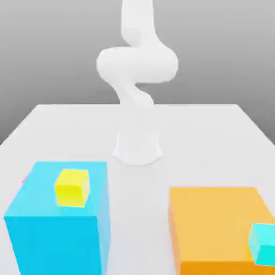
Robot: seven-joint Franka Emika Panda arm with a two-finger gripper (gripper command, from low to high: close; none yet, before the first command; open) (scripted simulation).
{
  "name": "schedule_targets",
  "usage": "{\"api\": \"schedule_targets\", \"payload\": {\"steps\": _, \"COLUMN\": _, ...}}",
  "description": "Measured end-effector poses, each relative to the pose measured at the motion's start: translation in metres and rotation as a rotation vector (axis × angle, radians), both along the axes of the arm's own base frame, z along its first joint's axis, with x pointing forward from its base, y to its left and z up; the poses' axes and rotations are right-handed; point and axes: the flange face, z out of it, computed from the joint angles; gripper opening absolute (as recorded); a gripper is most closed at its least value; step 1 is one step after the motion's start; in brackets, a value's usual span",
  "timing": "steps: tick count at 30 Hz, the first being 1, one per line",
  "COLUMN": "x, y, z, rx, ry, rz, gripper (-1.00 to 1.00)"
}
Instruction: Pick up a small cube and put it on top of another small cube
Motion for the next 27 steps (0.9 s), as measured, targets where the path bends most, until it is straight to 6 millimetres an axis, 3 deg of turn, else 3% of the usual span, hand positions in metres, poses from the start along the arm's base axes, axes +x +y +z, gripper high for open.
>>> {"api": "schedule_targets", "payload": {"steps": 6, "x": 0.04, "y": -0.049, "z": -0.066, "rx": 0.166, "ry": 0.075, "rz": -0.305, "gripper": 0.0}}
{"api": "schedule_targets", "payload": {"steps": 13, "x": 0.062, "y": -0.112, "z": -0.149, "rx": 0.349, "ry": 0.137, "rz": -0.672, "gripper": 0.0}}
{"api": "schedule_targets", "payload": {"steps": 20, "x": 0.058, "y": -0.174, "z": -0.236, "rx": 0.52, "ry": 0.173, "rz": -1.051, "gripper": 0.0}}
{"api": "schedule_targets", "payload": {"steps": 27, "x": 0.031, "y": -0.227, "z": -0.321, "rx": 0.677, "ry": 0.183, "rz": -1.437, "gripper": 0.0}}
